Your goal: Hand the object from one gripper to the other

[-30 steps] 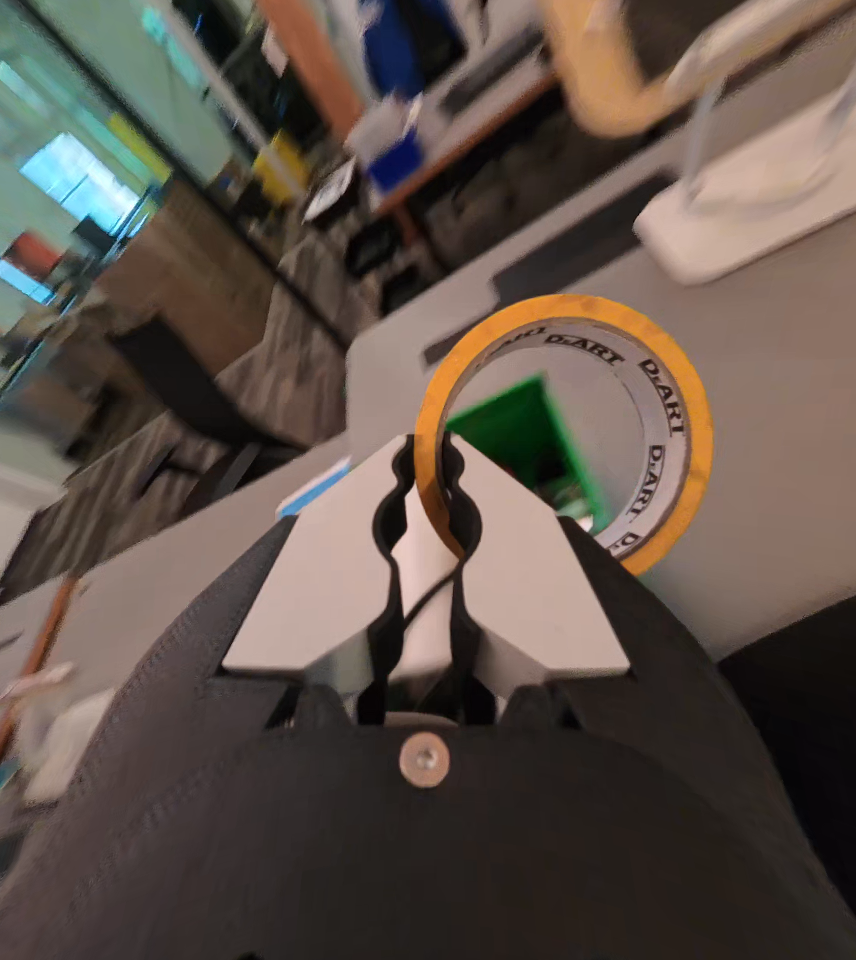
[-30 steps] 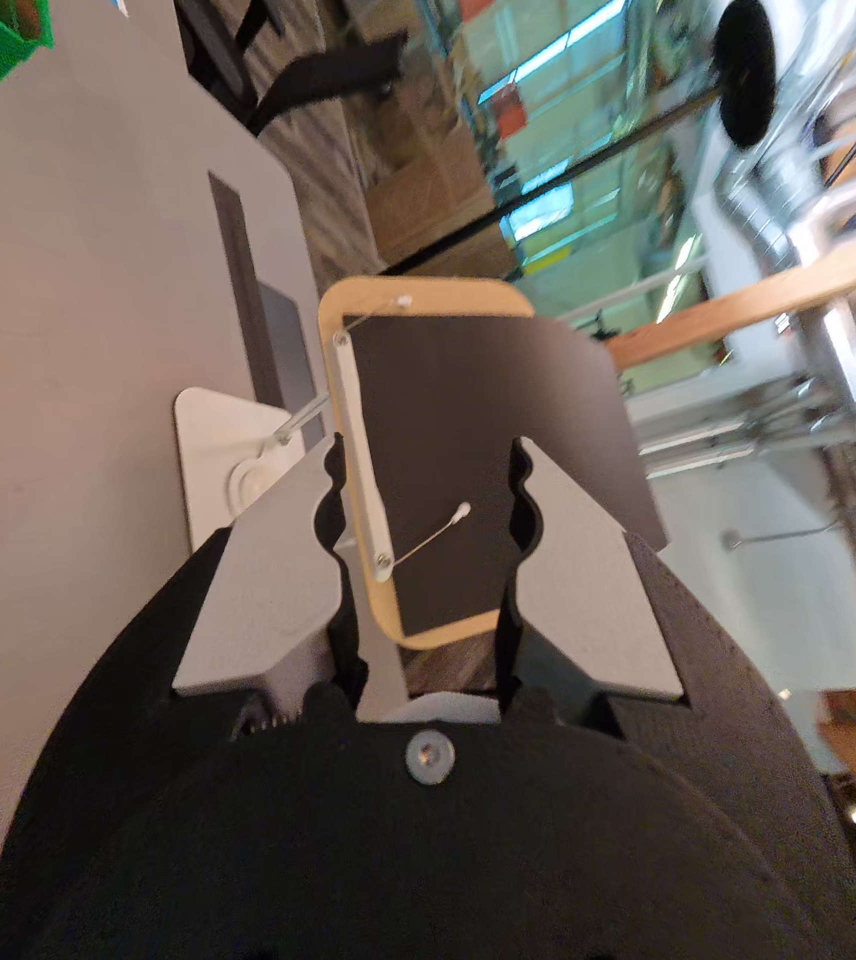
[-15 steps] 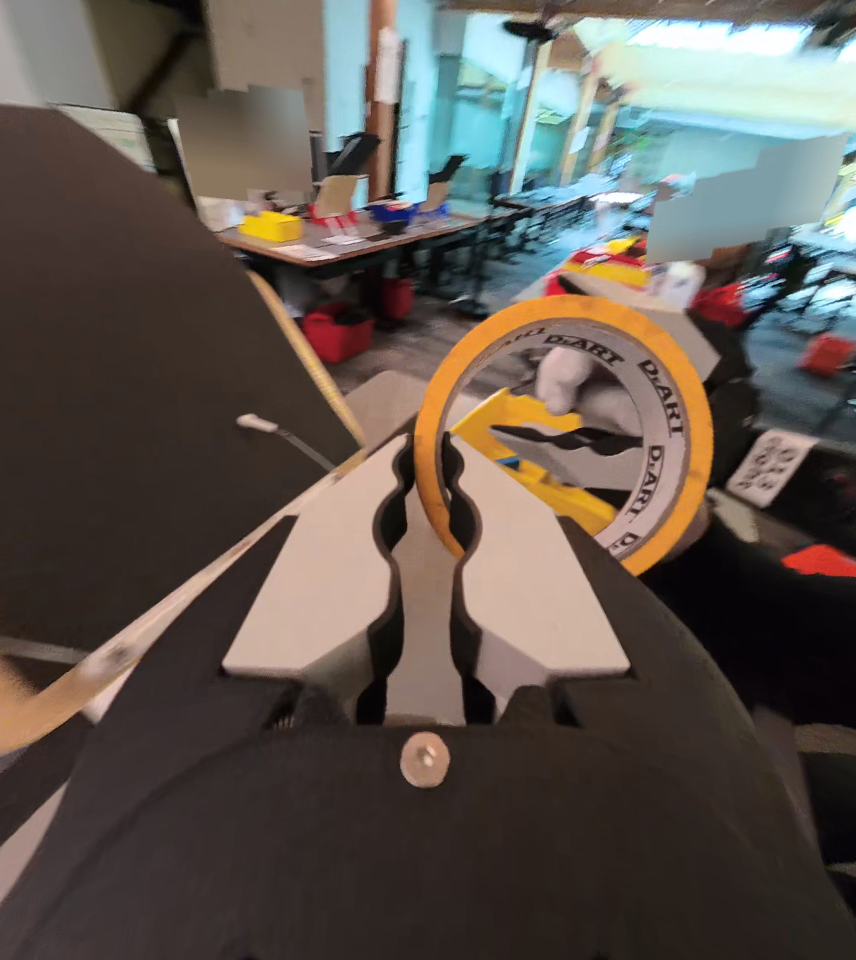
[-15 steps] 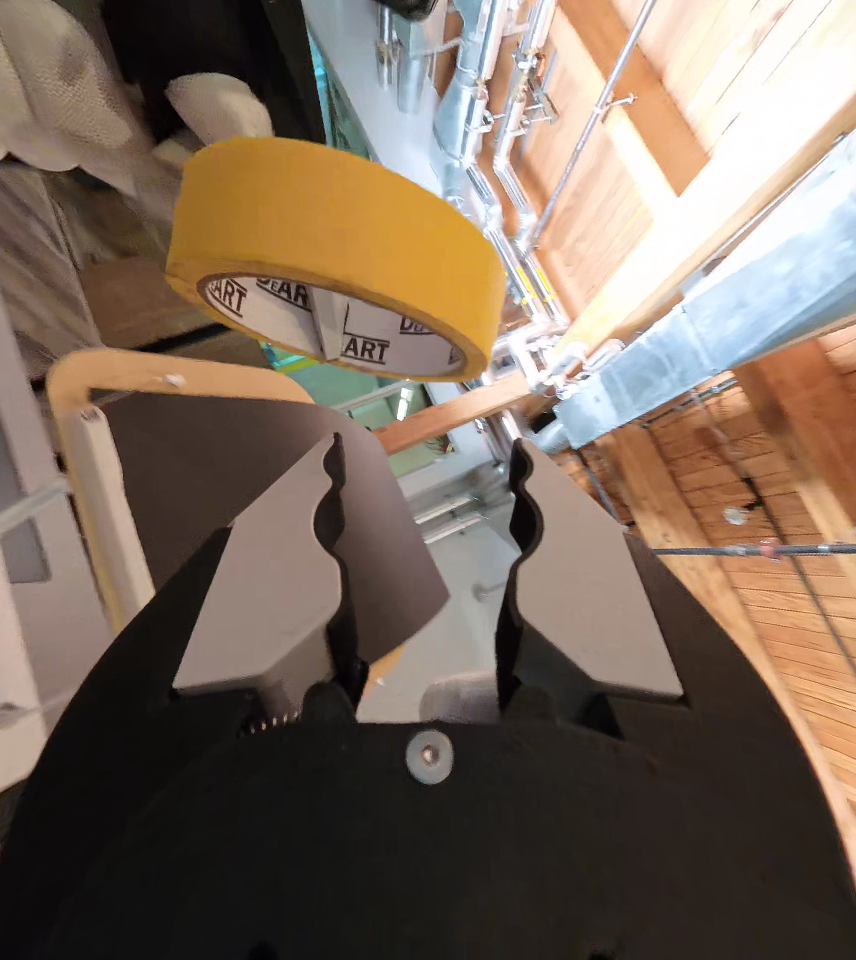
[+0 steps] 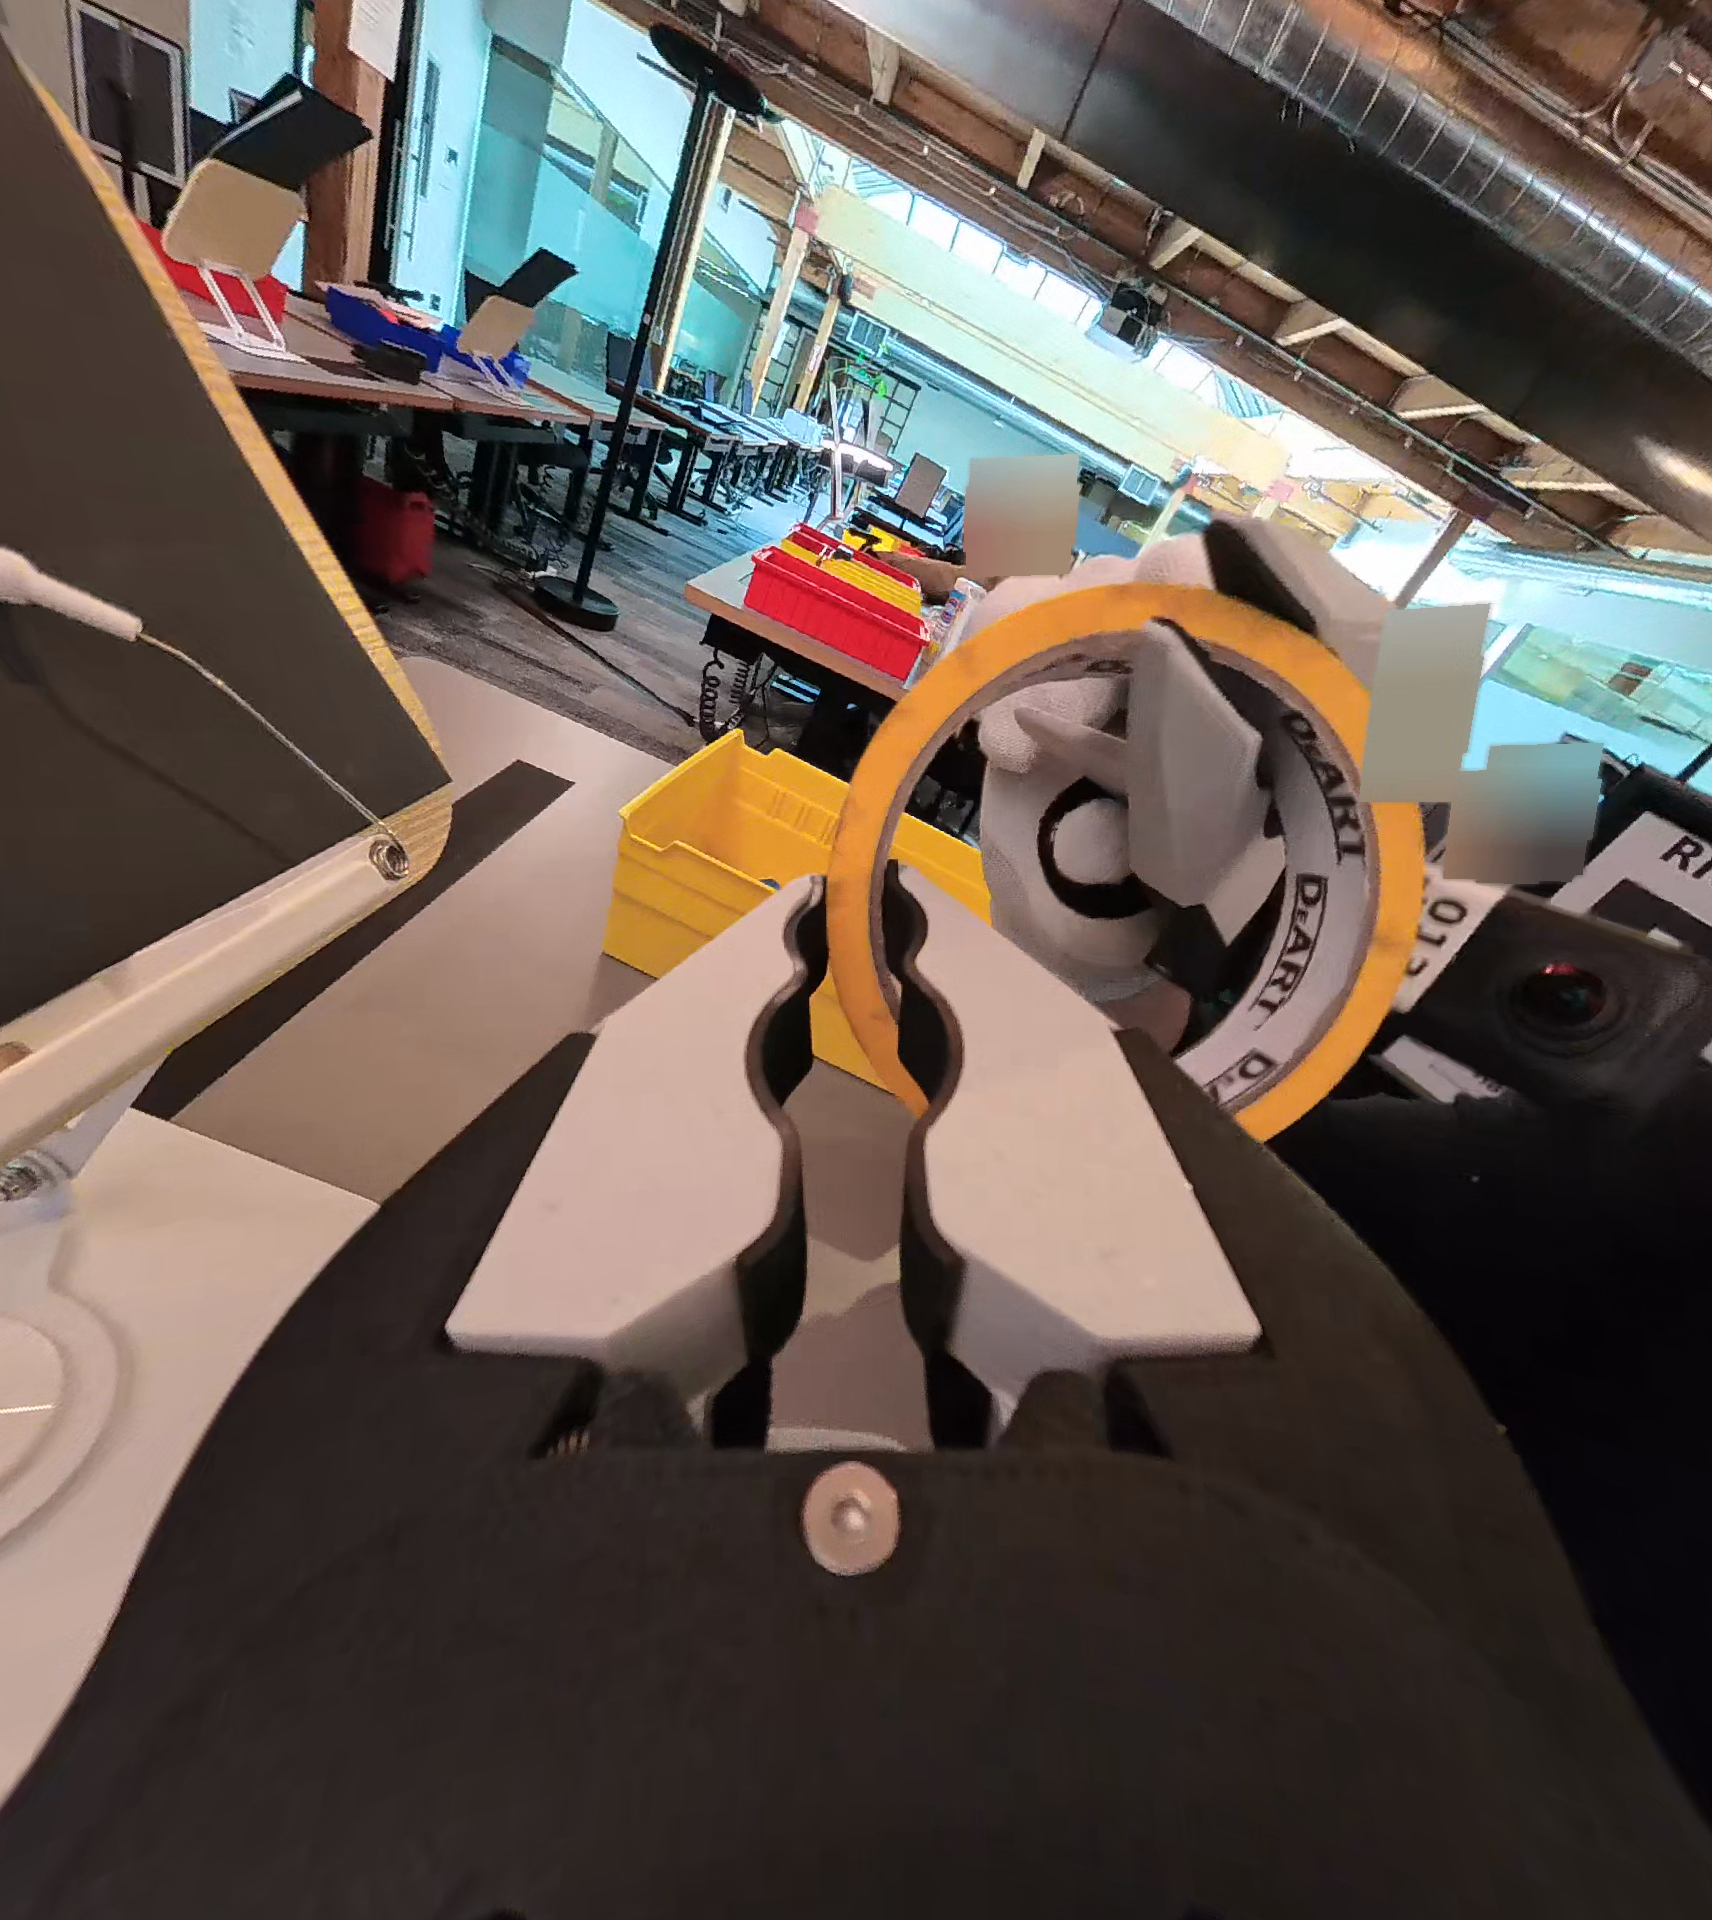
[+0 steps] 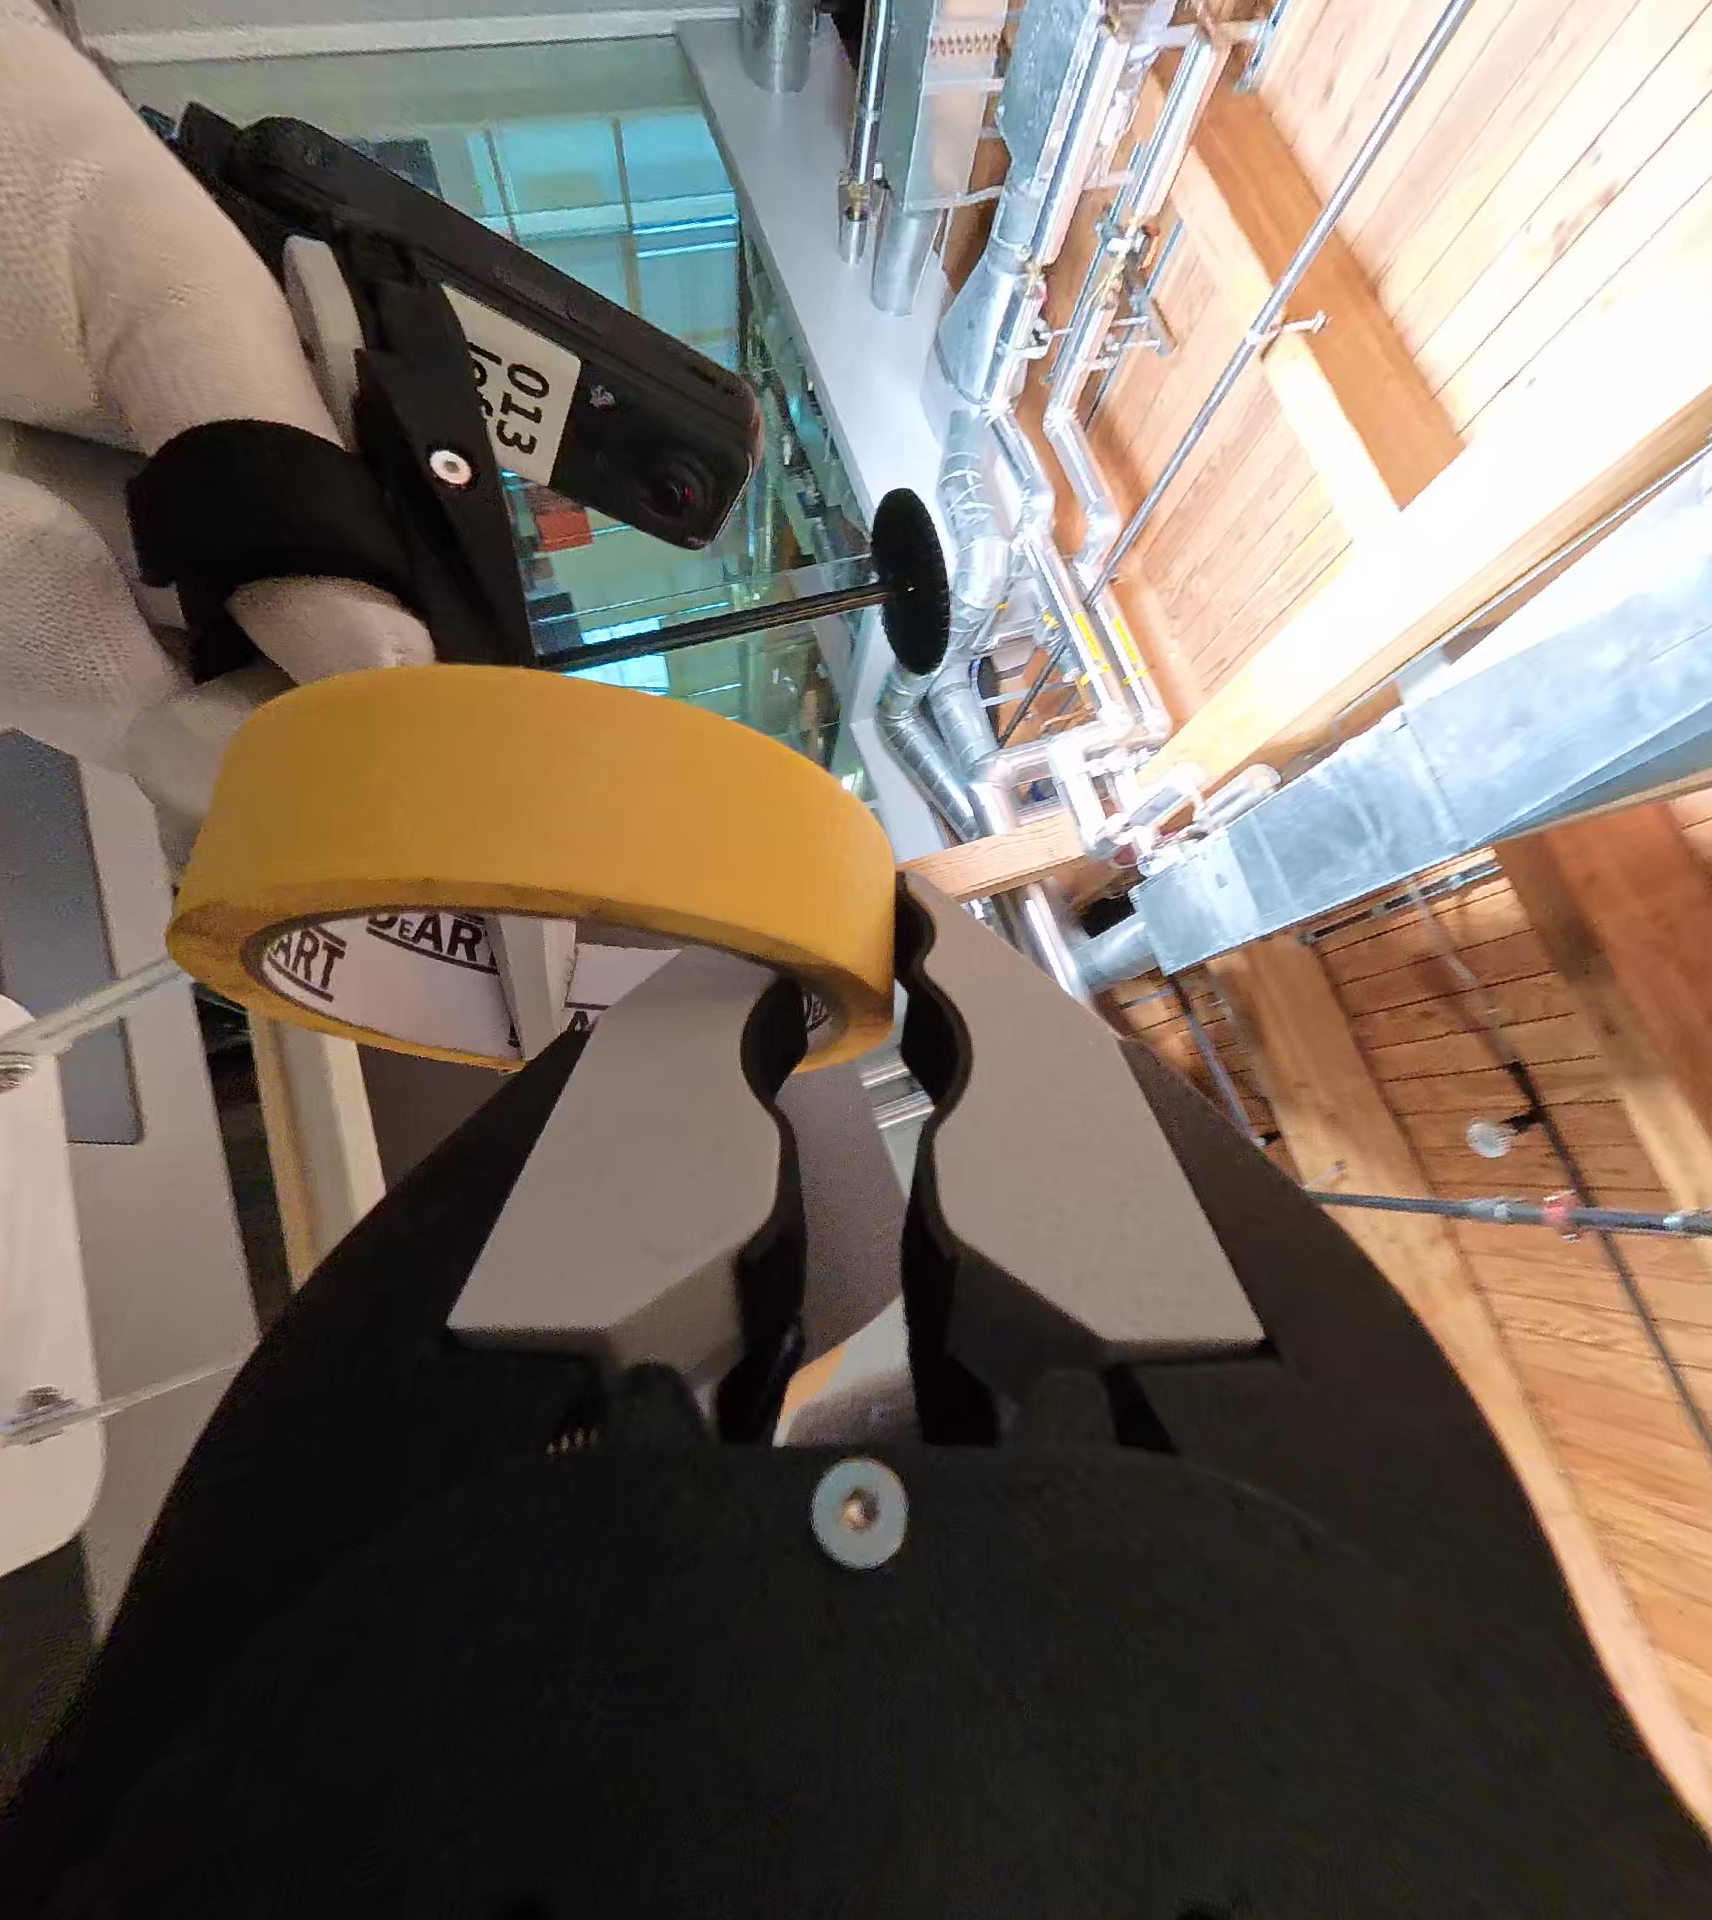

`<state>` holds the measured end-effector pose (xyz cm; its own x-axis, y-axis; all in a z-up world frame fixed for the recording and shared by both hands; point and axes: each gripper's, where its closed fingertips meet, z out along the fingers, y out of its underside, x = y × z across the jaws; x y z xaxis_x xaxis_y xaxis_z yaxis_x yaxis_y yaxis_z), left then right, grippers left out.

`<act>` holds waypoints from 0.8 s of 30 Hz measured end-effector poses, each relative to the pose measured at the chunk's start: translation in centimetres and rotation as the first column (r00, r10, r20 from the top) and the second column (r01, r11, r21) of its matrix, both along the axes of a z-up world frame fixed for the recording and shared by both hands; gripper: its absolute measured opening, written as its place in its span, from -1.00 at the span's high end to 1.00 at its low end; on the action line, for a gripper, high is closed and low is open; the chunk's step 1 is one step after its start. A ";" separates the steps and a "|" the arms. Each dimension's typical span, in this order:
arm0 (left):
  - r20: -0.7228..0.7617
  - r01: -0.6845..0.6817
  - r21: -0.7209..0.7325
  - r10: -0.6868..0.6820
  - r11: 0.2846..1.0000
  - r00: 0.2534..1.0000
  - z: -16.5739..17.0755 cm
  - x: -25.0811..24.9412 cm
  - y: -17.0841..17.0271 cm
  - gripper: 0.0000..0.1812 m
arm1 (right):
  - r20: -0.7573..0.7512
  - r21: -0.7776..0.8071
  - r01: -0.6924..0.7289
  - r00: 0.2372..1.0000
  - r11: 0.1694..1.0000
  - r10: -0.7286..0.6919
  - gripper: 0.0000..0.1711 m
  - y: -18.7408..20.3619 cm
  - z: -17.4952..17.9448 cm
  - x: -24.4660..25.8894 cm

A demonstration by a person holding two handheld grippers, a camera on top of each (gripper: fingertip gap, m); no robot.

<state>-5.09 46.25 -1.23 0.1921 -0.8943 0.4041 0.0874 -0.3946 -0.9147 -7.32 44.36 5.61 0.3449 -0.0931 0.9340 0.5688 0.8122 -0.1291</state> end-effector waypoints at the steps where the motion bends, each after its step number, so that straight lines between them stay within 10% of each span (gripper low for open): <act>1: -0.010 -0.001 0.021 0.001 1.000 1.000 0.1 0.0 -0.2 0.91 | -0.007 -0.032 -0.010 1.000 0.999 0.010 0.89 0.0 0.1 0.2; 6: -0.113 -0.153 0.300 0.194 0.942 0.975 1.8 -1.3 -0.2 0.55 | -0.129 -0.320 -0.106 0.989 0.942 0.067 0.90 0.9 1.2 2.1; 10: -0.064 -0.147 0.504 0.207 0.851 0.976 5.1 -2.0 -3.0 0.52 | -0.231 -0.626 -0.231 0.967 0.745 0.106 0.89 2.5 0.3 3.8; 17: -0.317 0.071 0.861 0.421 0.503 0.850 3.4 1.5 -6.6 0.35 | -0.386 -0.822 -0.410 0.911 0.395 0.143 0.89 3.5 -1.0 6.2; 24: -0.334 0.133 0.833 0.295 0.538 0.895 0.9 6.1 -7.5 0.48 | -0.354 -0.880 -0.425 0.885 0.213 0.303 0.90 0.9 -3.0 5.9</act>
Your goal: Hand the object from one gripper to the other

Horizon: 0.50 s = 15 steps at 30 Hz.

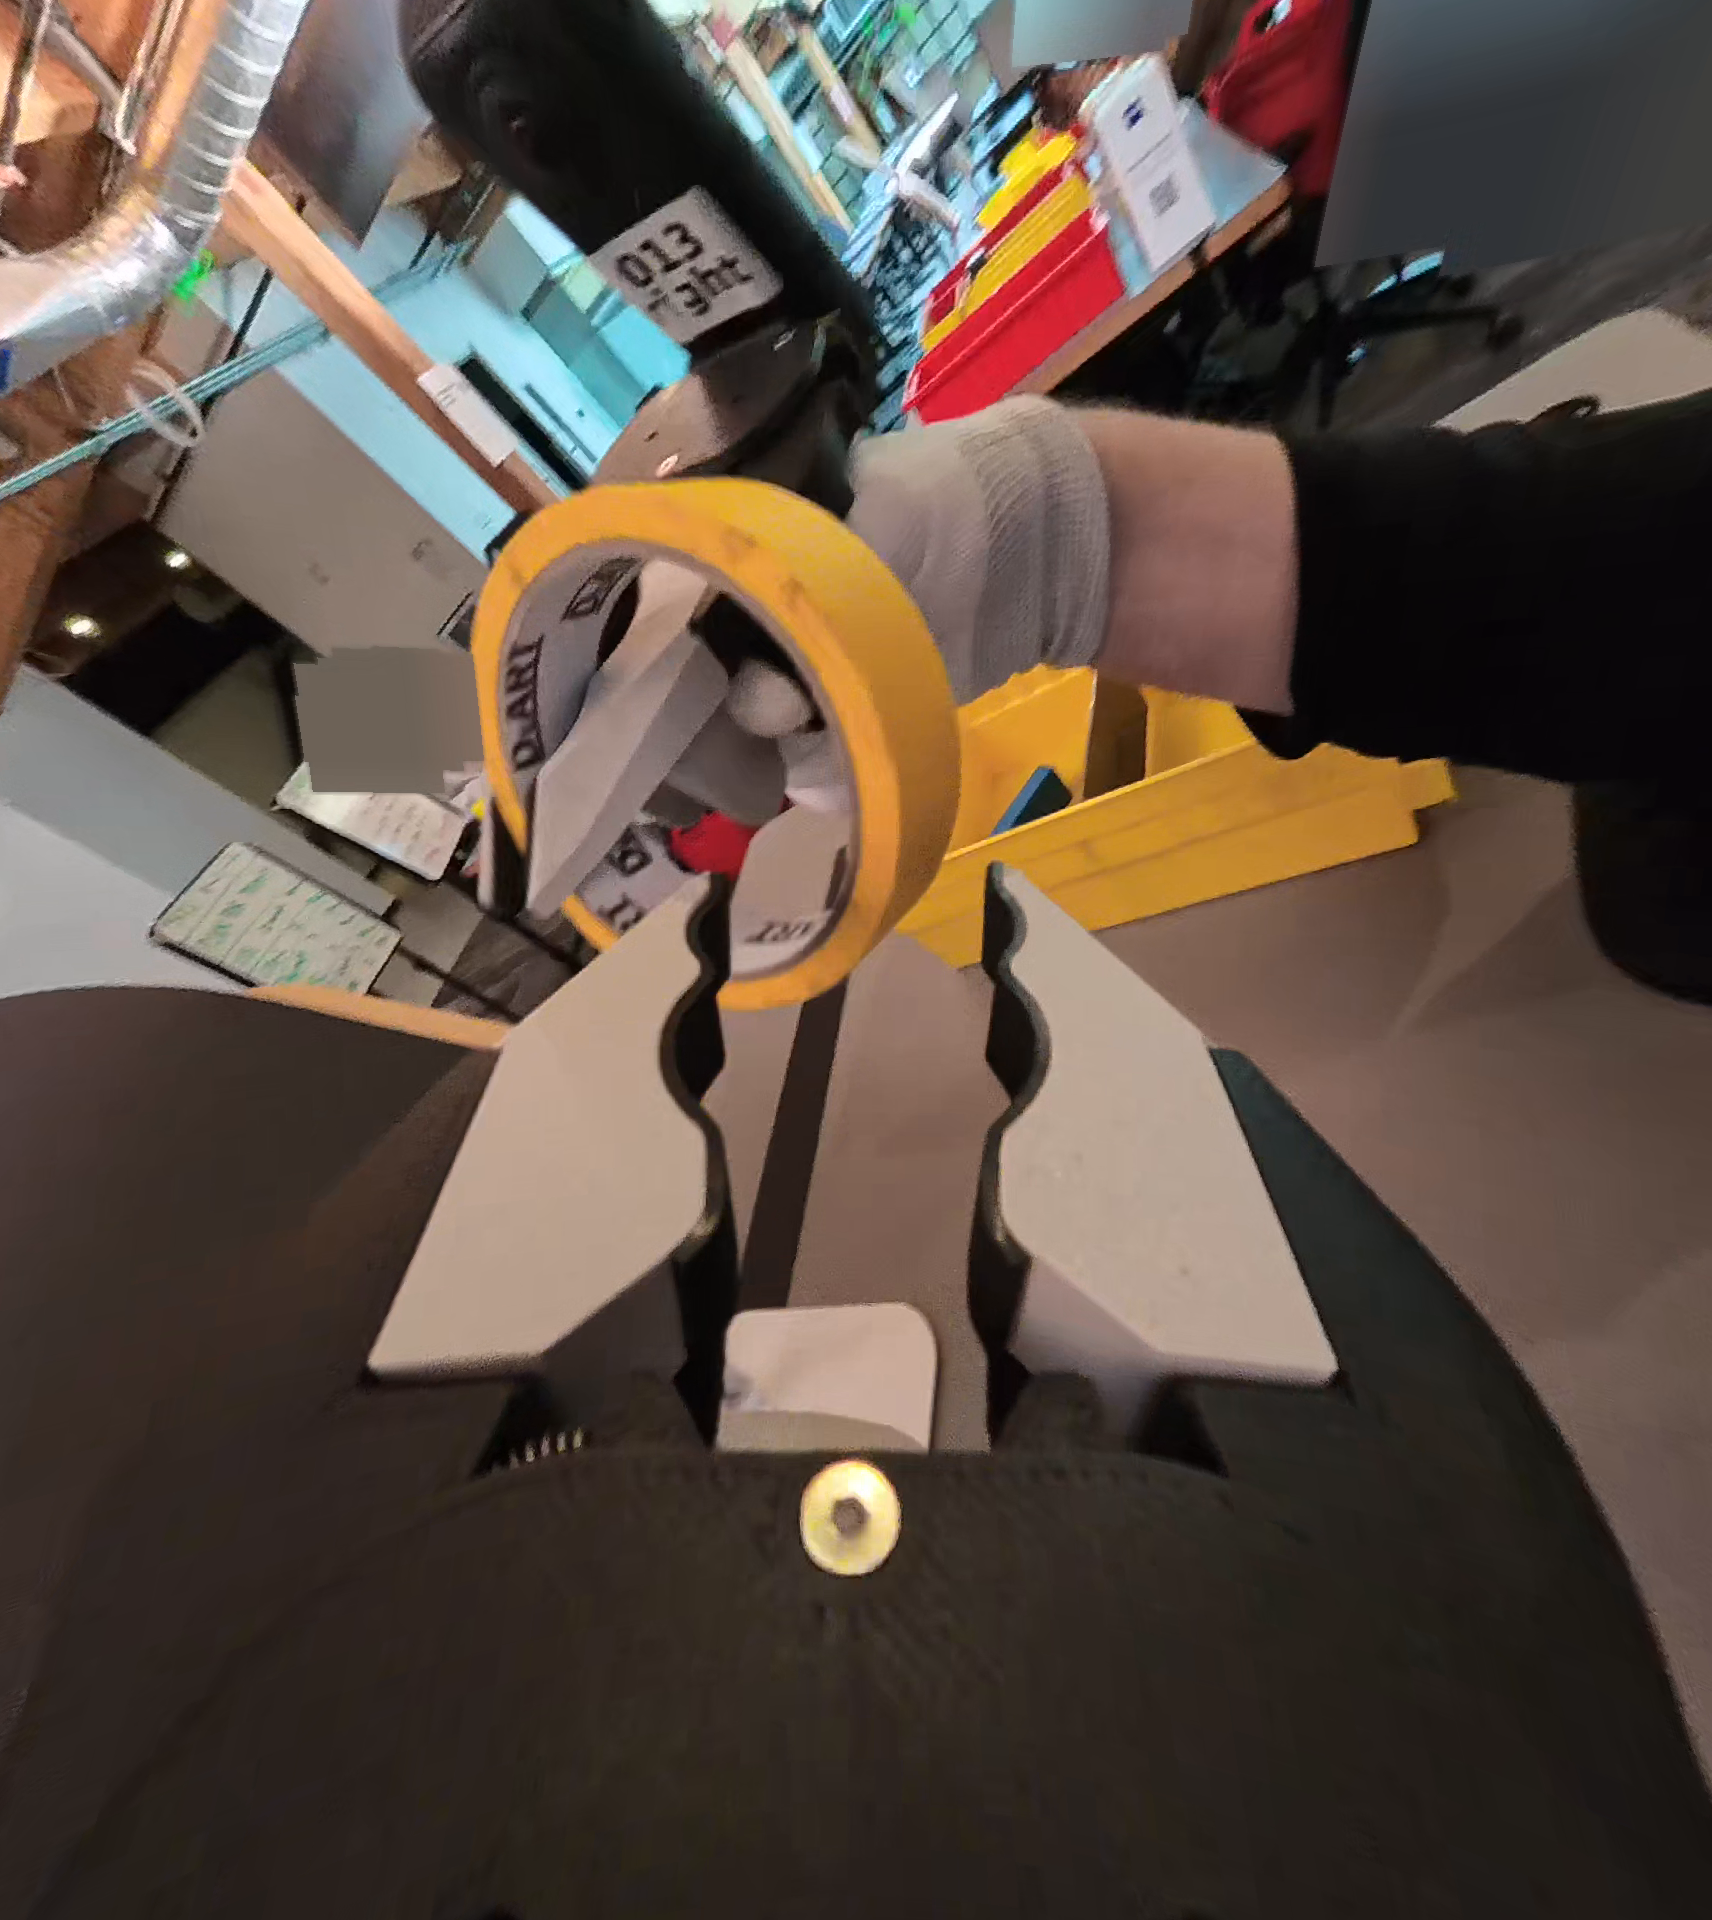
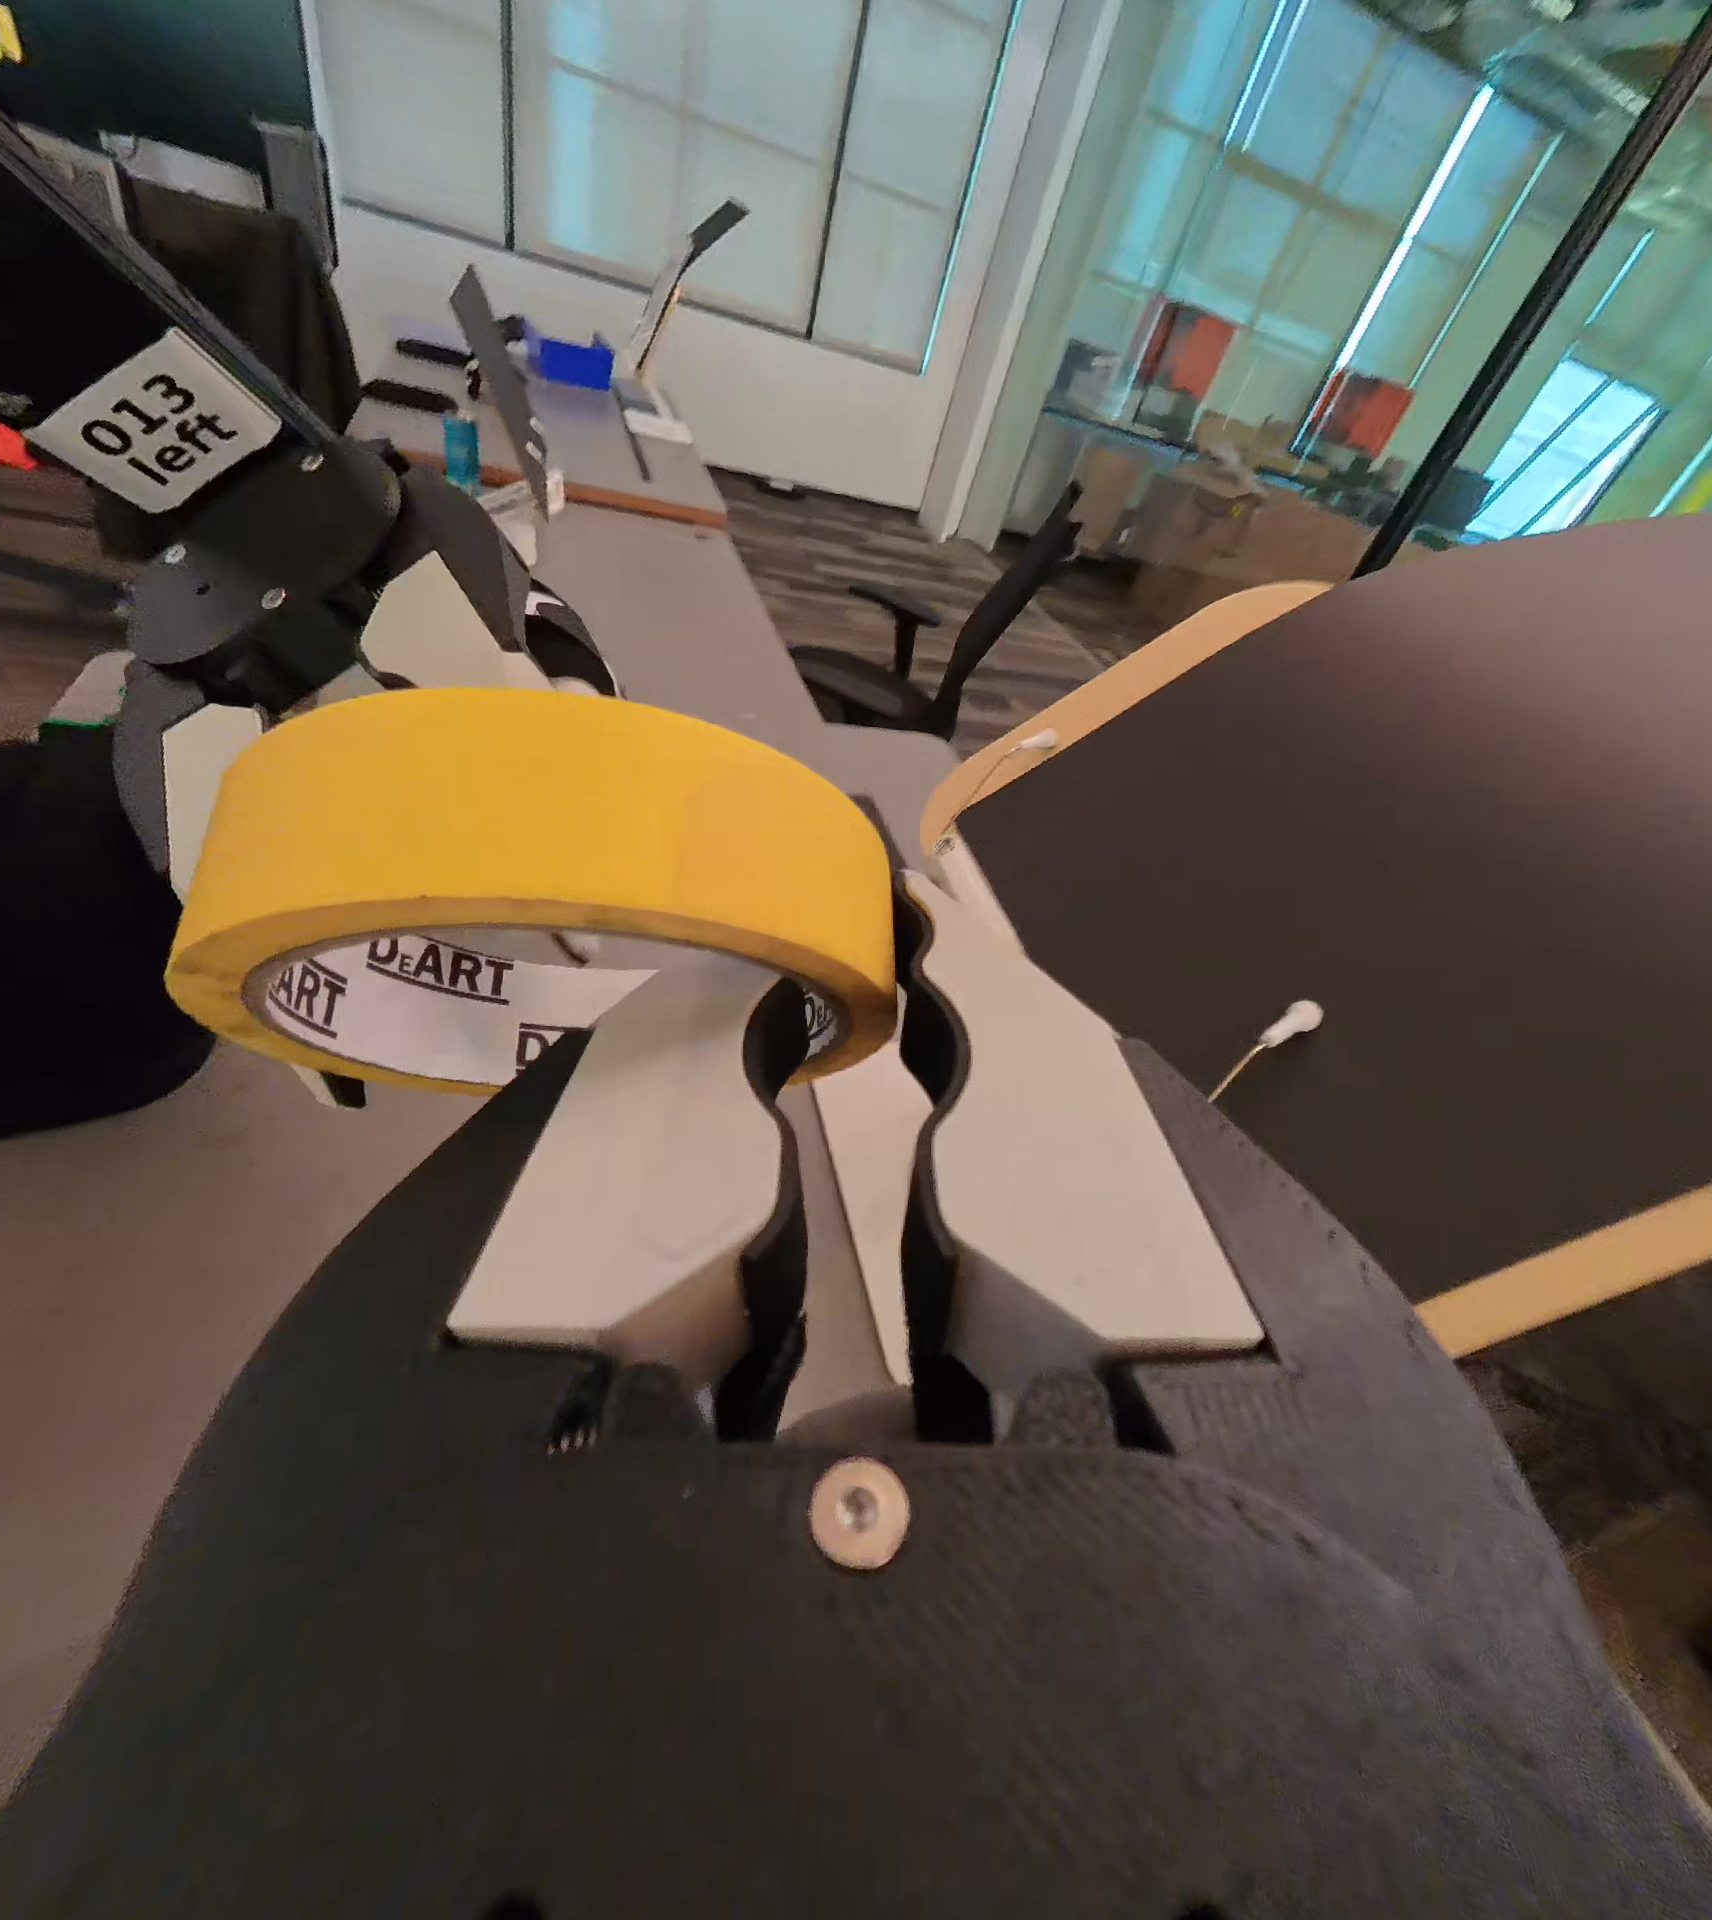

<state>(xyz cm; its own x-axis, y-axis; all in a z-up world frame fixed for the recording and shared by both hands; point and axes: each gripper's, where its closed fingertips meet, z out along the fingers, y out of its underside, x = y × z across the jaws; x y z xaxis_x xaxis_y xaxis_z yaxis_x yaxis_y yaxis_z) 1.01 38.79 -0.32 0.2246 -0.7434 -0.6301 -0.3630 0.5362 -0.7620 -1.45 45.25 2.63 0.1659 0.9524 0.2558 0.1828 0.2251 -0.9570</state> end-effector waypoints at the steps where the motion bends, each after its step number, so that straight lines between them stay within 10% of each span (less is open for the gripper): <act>1: -0.001 0.023 -0.007 -0.023 1.000 1.000 -0.3 0.4 -0.3 0.53 | 0.021 -0.013 -0.013 1.000 1.000 0.013 0.90 -0.2 -0.5 -0.2; 7: -0.098 0.044 0.003 -0.043 0.999 0.994 -2.5 1.6 -0.5 0.86 | 0.038 -0.052 -0.045 0.998 0.998 0.047 0.88 -0.4 -1.5 -1.2; 11: -0.068 0.007 -0.077 -0.013 0.997 0.998 -2.3 1.1 0.4 0.91 | -0.062 0.078 0.119 0.991 0.990 -0.114 0.12 1.5 0.8 -0.9; 15: 0.152 0.097 -0.270 -0.057 0.958 0.987 0.6 -1.1 0.9 0.92 | -0.141 0.331 0.265 0.963 0.906 -0.230 0.11 1.5 3.8 0.7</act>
